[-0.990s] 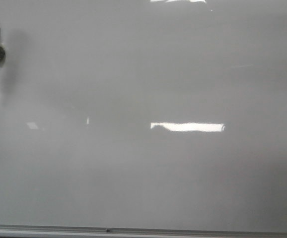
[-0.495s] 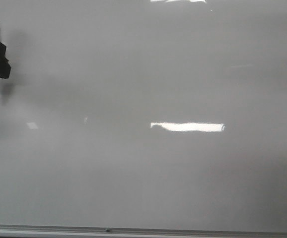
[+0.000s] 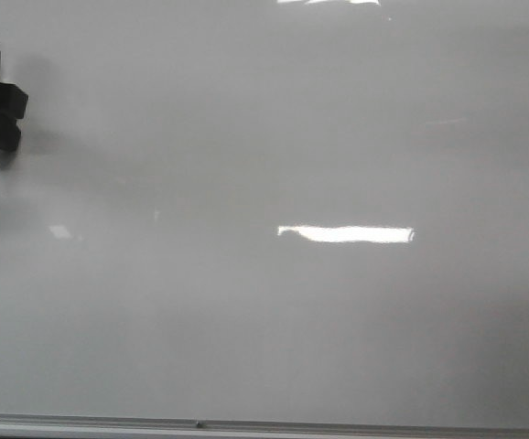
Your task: Write number 4 on whiteboard
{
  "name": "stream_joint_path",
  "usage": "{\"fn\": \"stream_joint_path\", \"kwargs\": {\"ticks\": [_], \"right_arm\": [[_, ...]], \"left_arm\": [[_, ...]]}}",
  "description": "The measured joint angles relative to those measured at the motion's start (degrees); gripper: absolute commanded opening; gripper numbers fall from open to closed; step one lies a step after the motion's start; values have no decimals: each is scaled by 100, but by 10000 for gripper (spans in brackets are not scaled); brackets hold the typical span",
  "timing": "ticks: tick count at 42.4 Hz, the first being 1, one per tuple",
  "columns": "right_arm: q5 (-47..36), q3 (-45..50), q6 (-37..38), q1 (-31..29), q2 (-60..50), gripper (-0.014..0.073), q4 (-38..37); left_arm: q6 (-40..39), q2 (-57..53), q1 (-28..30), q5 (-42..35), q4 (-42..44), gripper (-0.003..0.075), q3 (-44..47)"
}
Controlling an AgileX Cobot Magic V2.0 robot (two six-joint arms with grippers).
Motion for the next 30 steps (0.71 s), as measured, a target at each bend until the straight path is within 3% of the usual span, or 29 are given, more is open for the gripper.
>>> {"fn": "stream_joint_path", "kwargs": {"ticks": [13,22,30], "right_arm": [[0,0,0,0,0,610,0],[102,-38,0,0,0,610,46],[642,-370,-31,0,154,610,133]], "left_arm": [[0,-27,0,321,0,10,-53],[102,-501,0,1882,41,-20,-492],[771,-977,-107,3665,63,-20,-1199]]}}
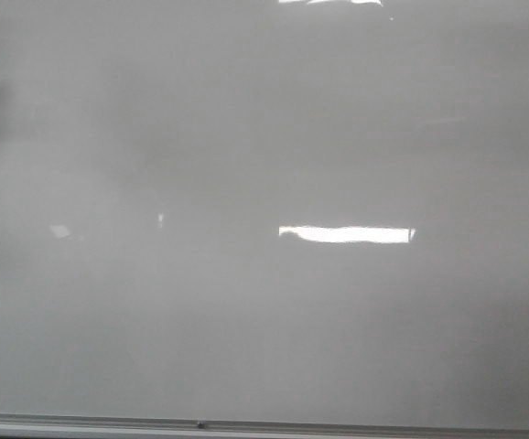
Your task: Write number 4 on whiteboard
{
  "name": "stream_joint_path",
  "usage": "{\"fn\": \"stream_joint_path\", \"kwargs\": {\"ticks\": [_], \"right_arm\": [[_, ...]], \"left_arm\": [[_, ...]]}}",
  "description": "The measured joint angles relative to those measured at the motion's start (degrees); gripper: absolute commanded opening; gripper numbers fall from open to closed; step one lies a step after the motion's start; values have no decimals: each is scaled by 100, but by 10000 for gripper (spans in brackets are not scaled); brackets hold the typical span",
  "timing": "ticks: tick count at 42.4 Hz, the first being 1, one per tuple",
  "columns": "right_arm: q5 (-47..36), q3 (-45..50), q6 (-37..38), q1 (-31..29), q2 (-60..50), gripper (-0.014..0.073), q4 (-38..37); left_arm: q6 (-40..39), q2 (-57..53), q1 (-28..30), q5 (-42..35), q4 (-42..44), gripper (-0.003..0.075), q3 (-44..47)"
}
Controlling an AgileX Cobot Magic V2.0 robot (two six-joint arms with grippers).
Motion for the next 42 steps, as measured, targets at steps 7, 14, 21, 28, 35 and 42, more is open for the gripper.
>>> {"fn": "stream_joint_path", "kwargs": {"ticks": [7,14,21,28,35,42], "right_arm": [[446,-299,-347,0,341,610,253],[885,-652,-1394,40,808,610,1074],[1207,-1026,-2943,622,1324,610,1789],[1229,-1244,-3959,1564,1645,610,1874],[1251,-1570,-4484,2576,1907,610,1903],[1263,-1853,-4595,3244,2143,610,1922]], "left_arm": [[744,-135,-419,1532,11,-20,-672],[1751,-139,-1169,2463,-56,-20,-1219],[2532,-139,-2158,2574,-333,-20,-1359],[2802,-139,-2987,2409,-384,-20,-1359],[2829,-139,-3565,2247,-384,-20,-1368],[2829,-52,-3992,2210,-406,-20,-1368]]}}
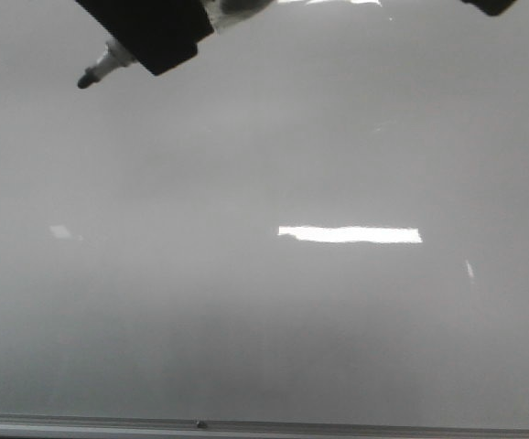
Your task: Write number 4 on whiteboard
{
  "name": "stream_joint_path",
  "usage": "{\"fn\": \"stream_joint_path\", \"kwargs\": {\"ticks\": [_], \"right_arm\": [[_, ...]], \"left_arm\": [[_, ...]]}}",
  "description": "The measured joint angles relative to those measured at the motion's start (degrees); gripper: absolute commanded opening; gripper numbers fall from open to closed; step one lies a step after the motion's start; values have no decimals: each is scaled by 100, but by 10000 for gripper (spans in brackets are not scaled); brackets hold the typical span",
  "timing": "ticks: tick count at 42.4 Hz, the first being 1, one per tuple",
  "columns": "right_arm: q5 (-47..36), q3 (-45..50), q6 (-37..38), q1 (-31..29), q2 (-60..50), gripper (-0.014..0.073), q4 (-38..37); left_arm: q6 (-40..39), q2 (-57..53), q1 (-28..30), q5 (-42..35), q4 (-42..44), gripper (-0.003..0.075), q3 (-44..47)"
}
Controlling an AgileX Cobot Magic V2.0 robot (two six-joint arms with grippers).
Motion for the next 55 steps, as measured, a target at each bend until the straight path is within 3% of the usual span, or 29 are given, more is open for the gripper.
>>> {"fn": "stream_joint_path", "kwargs": {"ticks": [9,24,36,39,48,51,55], "right_arm": [[0,-52,-4,303,354,592,5],[0,-52,-4,394,506,237,14],[-34,-52,-4,394,510,98,-9],[-34,-52,-4,394,510,66,-9],[3,-52,-4,394,510,4,-9],[39,-52,-4,394,510,-8,11],[12,-52,-4,394,510,-24,15]], "left_arm": [[9,407,-348,-93,0,-20,0],[9,407,-361,-278,-3,-20,0],[59,407,-361,-243,-3,-8,0],[69,407,-361,-243,-3,46,0],[9,407,-361,-265,10,394,0],[-168,361,-312,-292,55,456,0],[-390,219,-127,-281,59,461,0]]}}
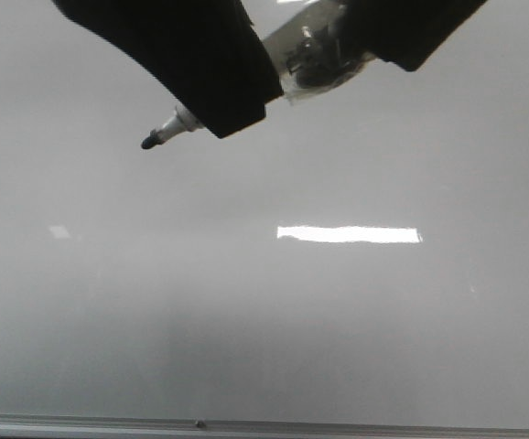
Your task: Write number 4 on whiteboard
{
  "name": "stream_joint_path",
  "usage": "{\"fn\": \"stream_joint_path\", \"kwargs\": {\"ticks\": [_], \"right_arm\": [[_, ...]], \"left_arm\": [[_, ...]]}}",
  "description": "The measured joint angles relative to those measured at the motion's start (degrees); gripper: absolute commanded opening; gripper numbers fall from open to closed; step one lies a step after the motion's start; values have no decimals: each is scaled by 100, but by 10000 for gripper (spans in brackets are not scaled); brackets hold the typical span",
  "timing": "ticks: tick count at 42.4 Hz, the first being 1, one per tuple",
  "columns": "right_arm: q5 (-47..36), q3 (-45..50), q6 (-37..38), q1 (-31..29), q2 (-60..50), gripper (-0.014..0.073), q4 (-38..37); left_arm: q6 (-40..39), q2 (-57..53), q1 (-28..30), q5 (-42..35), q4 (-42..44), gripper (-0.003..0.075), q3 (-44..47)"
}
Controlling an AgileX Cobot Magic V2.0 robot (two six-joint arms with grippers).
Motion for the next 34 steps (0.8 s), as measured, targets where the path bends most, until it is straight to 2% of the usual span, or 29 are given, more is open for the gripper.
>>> {"fn": "stream_joint_path", "kwargs": {"ticks": [5,11,13,19,20,24,26,34], "right_arm": [[2,0,155,0,-26,-46,-214],[37,0,907,-15,-228,-52,-845],[52,0,1352,-63,-365,-52,-1109],[96,0,3529,-492,-949,-52,-1676],[60,32,3653,-555,-1029,-52,-1709],[-433,465,4245,-773,-1555,-52,-1784],[-930,806,4404,-811,-1830,-52,-1771],[-2542,2176,4570,-823,-2442,-52,-1310]], "left_arm": [[-235,-314,372,67,0,461,35],[-419,-939,887,67,62,461,348],[-573,-1228,1145,55,62,461,565],[-1047,-1998,1892,9,62,461,1079],[-1109,-2103,2011,-20,62,461,1142],[-1232,-2414,2375,-105,69,461,1294],[-1257,-2524,2537,-158,74,461,1339],[-1300,-2648,2823,-290,74,461,1350]]}}
